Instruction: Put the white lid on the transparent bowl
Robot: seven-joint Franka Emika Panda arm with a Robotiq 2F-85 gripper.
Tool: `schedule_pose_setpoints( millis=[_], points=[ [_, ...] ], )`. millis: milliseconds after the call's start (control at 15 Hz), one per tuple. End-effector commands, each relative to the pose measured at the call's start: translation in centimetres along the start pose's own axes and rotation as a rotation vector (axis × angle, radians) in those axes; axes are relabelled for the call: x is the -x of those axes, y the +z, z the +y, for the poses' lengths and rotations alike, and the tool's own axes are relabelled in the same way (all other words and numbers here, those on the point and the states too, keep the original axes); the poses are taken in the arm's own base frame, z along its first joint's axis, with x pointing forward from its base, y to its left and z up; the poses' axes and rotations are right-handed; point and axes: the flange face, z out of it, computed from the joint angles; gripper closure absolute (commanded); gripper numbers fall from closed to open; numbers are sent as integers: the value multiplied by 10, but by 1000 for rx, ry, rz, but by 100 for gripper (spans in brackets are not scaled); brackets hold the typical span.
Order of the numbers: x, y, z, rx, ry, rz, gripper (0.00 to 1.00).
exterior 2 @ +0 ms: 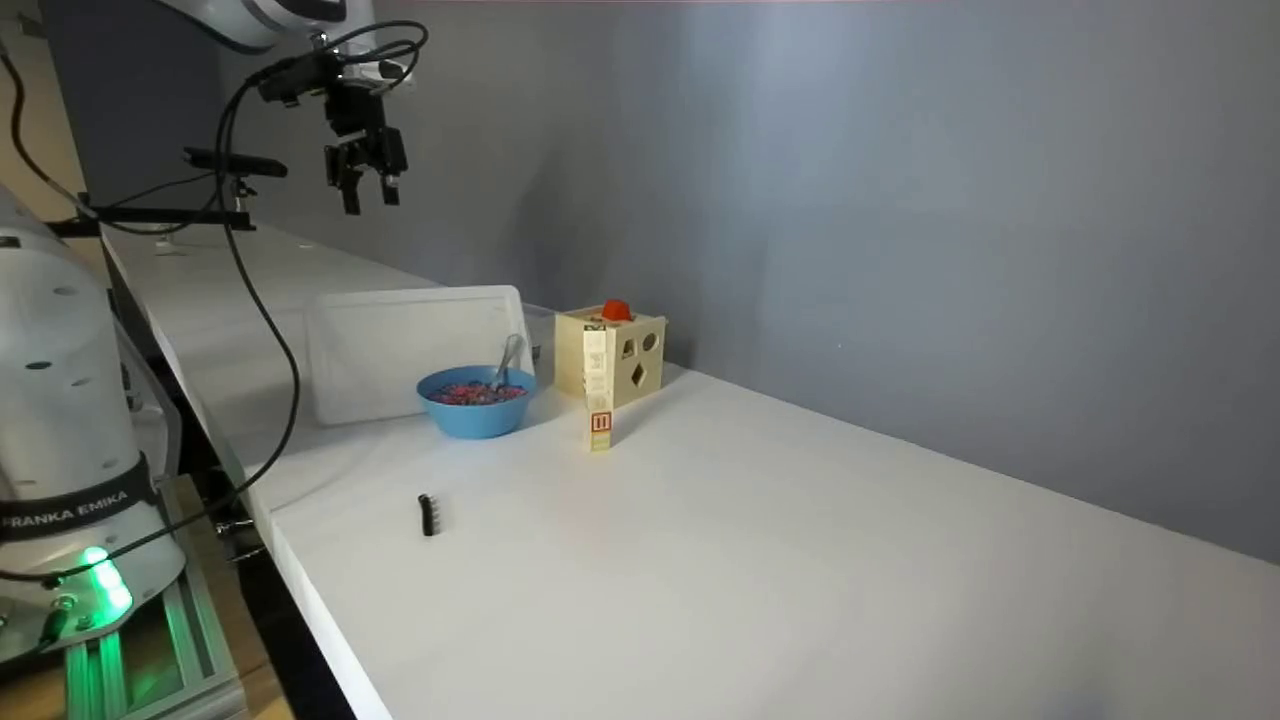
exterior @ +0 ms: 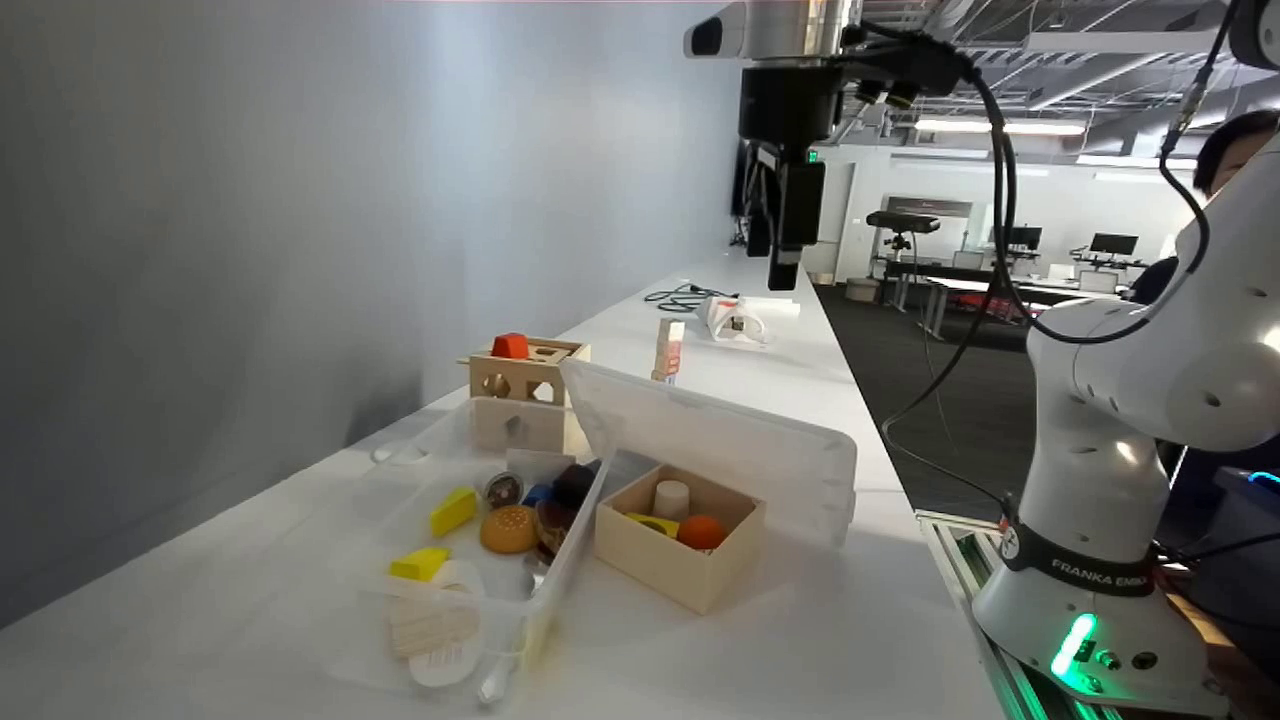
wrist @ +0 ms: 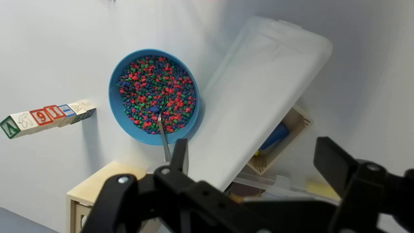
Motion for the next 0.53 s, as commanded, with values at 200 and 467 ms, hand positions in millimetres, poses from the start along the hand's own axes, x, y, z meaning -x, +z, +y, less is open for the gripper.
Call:
schedule_pose_setpoints(
  millis=[200,467],
  points=[
    [-5,4,0,0,45,37,0],
    [-28,33,-4,1,114,47,0]
  ],
)
